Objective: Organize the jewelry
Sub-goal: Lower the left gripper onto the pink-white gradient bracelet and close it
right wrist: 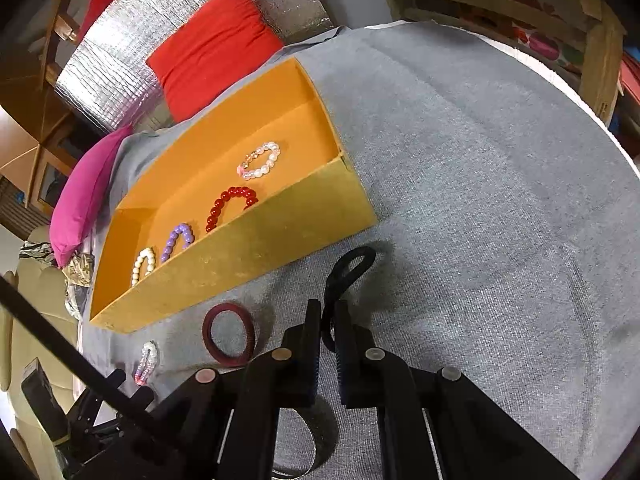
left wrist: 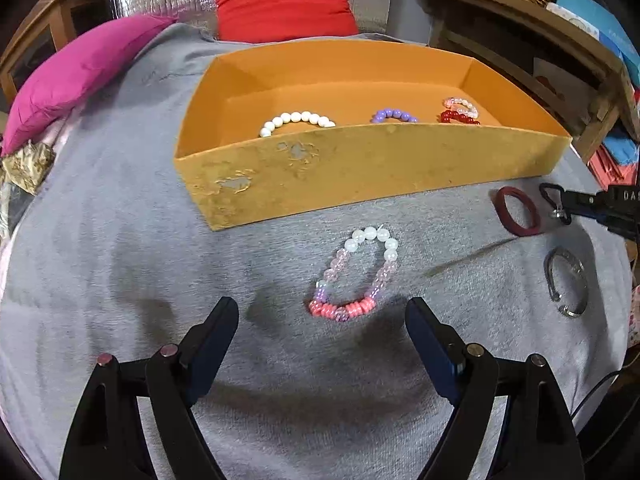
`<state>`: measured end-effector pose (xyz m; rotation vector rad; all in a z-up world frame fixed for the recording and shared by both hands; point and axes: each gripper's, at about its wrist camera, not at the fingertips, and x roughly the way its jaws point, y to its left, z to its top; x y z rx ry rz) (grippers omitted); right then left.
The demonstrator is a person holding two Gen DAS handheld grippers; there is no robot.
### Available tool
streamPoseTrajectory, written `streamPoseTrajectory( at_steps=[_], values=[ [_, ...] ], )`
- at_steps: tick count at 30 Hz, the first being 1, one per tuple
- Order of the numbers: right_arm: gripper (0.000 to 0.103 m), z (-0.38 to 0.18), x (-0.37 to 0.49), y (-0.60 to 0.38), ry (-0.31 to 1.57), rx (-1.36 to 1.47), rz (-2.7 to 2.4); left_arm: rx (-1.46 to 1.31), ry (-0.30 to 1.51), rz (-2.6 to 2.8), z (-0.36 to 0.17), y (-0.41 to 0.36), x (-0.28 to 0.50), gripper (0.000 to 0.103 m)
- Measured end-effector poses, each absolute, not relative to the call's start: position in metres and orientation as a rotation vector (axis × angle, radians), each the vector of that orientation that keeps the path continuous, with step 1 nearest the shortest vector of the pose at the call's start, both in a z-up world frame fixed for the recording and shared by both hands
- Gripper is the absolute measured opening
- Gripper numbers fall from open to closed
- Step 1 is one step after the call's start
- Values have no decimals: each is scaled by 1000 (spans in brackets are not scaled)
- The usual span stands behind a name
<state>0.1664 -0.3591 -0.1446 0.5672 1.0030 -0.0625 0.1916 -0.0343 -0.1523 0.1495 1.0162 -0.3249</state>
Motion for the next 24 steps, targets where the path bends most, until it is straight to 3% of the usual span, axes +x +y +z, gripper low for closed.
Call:
streamPoseTrajectory(
  at_steps=[2, 6, 10, 16, 24],
  values=[
    [7, -144, 166, -358, 1003, 564, -60, 125, 1017, -336, -153, -33, 193, 68],
    [7, -143, 168, -352, 1002, 553, -48, 80, 1031, -381, -156, -31, 195, 55],
    [7, -142, 168, -347, 995, 544, -44, 46, 1028, -424, -154, -30, 192, 33],
    [7, -145, 169, -340, 1005, 537, -43, 16, 1035, -428, -156, -29, 197, 27],
    [7, -145, 168, -336, 1001, 527, -39, -25, 1035, -390, -156, -33, 212, 27]
  ],
)
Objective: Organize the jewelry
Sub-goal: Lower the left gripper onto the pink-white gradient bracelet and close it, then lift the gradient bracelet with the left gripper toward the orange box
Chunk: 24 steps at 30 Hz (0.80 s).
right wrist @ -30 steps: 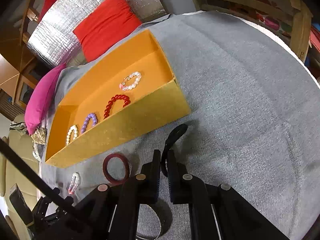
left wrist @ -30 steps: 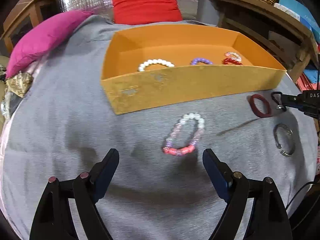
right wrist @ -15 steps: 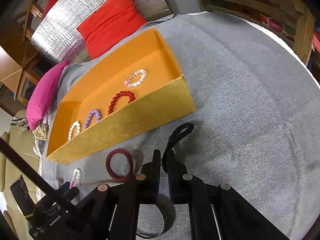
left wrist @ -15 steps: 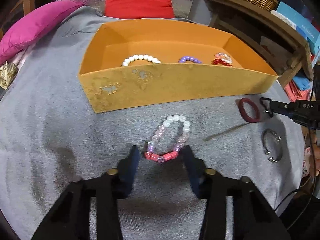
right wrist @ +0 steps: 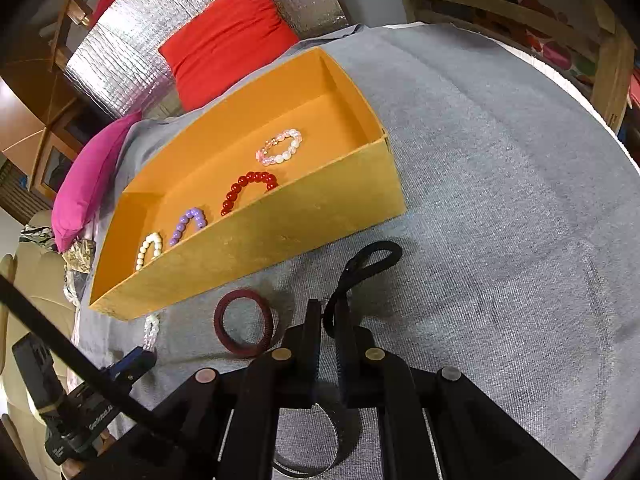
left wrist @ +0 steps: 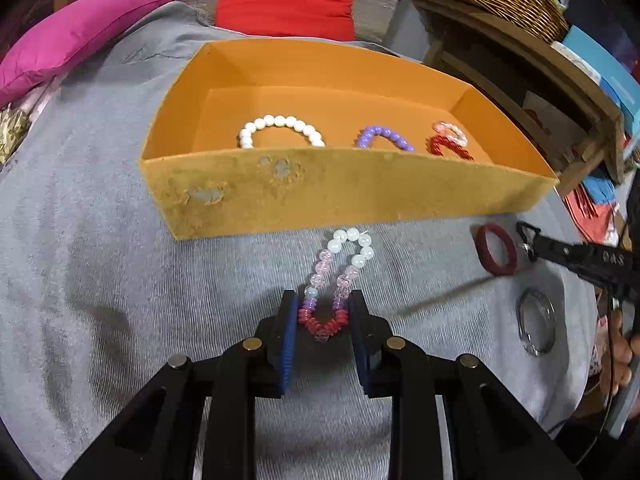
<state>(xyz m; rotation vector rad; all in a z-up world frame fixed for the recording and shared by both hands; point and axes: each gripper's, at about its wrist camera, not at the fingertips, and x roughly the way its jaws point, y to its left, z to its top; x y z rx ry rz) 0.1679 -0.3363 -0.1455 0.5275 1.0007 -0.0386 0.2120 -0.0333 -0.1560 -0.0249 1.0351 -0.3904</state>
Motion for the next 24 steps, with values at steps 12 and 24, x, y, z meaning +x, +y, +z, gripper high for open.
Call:
streamPoseTrajectory(
  at_steps=[12, 24],
  values=[
    [7, -147, 171, -331, 1006, 528, -27, 23, 1013, -379, -158, -44, 213, 29],
    [7, -139, 171, -324, 974, 520, 13, 47, 932, -445, -133, -40, 188, 7]
  ],
)
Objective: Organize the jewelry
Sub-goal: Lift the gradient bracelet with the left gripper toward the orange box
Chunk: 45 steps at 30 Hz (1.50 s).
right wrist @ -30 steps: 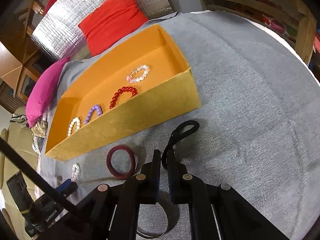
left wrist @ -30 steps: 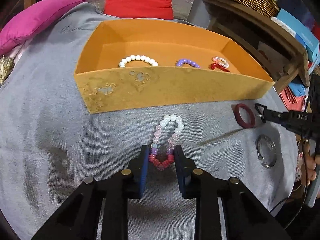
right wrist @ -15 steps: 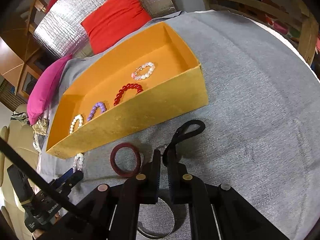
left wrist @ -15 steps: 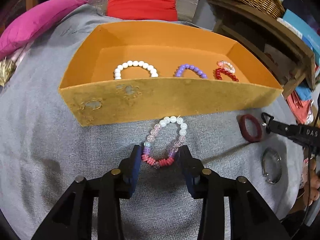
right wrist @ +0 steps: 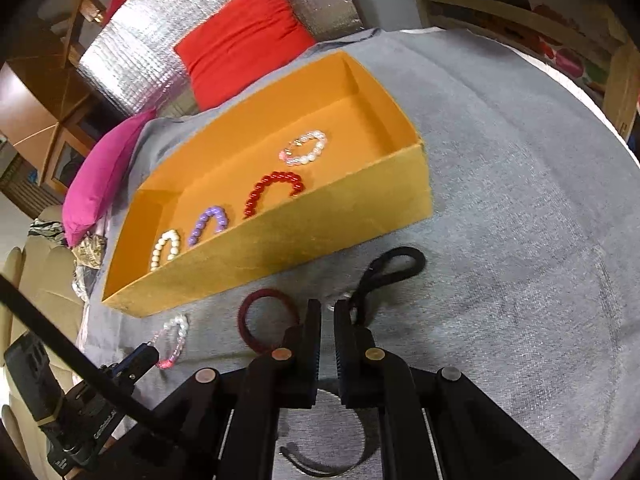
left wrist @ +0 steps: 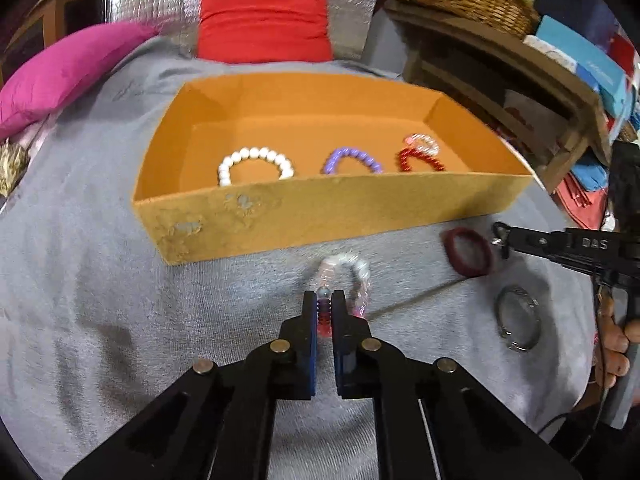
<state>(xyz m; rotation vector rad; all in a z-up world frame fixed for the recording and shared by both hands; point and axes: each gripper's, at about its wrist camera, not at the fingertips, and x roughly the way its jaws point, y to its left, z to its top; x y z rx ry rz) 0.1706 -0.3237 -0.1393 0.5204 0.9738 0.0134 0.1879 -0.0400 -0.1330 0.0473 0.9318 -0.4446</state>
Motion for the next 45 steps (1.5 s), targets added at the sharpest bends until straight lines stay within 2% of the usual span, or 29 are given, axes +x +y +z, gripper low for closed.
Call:
streamPoseTrajectory(
  at_steps=[18, 45],
  values=[
    [7, -120, 167, -288, 904, 494, 180, 41, 791, -465, -84, -22, 159, 7],
    [7, -97, 150, -246, 779, 406, 358, 107, 740, -361, -72, -14, 158, 7]
  ],
)
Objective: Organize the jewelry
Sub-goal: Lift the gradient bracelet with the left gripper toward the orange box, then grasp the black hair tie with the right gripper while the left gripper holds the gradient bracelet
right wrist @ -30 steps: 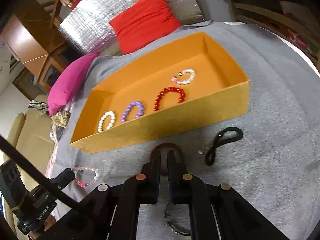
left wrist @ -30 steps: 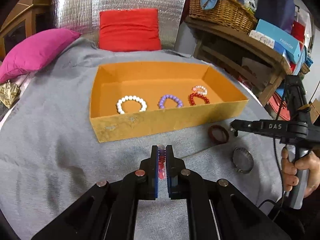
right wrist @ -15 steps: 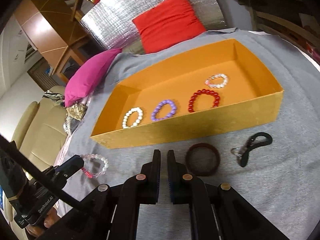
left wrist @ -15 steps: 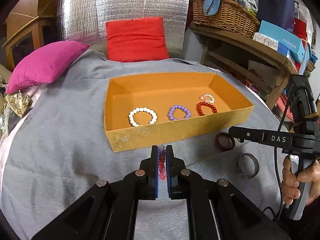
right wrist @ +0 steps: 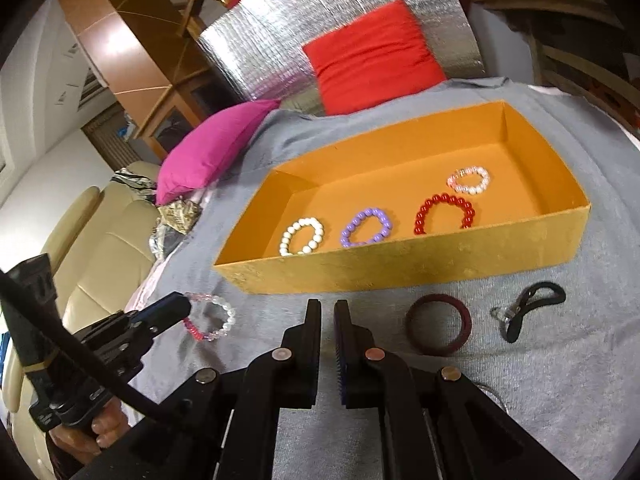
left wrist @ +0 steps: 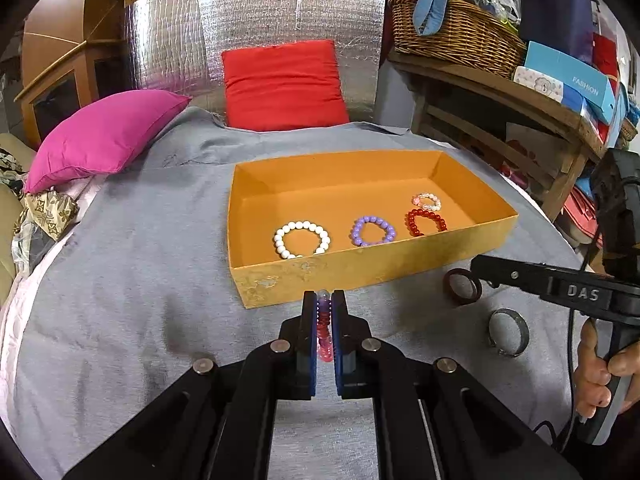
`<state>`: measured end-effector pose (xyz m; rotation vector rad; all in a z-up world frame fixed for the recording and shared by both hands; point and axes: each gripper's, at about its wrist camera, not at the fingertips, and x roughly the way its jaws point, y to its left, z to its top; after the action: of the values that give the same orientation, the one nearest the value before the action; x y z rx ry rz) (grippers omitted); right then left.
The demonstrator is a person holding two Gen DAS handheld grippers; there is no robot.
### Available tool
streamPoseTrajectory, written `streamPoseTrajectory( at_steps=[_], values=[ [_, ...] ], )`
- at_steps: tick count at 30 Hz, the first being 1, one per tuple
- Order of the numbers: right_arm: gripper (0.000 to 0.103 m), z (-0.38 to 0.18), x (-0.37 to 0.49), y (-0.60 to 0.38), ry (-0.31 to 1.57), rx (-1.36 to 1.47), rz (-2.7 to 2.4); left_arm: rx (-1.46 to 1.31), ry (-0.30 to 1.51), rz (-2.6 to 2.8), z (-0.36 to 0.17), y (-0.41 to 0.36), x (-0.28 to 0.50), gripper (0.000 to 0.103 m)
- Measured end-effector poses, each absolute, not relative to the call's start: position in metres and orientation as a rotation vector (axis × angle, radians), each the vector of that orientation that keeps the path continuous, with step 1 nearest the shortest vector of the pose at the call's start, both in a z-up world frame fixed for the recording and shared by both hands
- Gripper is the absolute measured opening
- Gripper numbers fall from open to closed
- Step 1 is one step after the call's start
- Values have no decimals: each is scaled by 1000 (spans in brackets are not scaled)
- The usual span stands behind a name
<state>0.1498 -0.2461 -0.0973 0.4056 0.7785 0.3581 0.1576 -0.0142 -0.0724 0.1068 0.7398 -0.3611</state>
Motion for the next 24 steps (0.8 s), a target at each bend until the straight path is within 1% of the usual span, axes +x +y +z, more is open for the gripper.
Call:
streamPoseTrajectory(
  at_steps=[5, 18, 22, 24],
  values=[
    [7, -87, 142, -256, 718, 404, 386, 112, 728, -373, -71, -18, 156, 7],
    [7, -75, 134, -280, 650, 455, 412, 112, 673, -418, -62, -35, 152, 7],
    [7, -80, 139, -290, 690, 454, 363, 110, 683, -417, -64, -35, 155, 7],
    [11, -89, 146, -296, 741, 455, 324, 110, 693, -421, -67, -36, 155, 7]
  ],
)
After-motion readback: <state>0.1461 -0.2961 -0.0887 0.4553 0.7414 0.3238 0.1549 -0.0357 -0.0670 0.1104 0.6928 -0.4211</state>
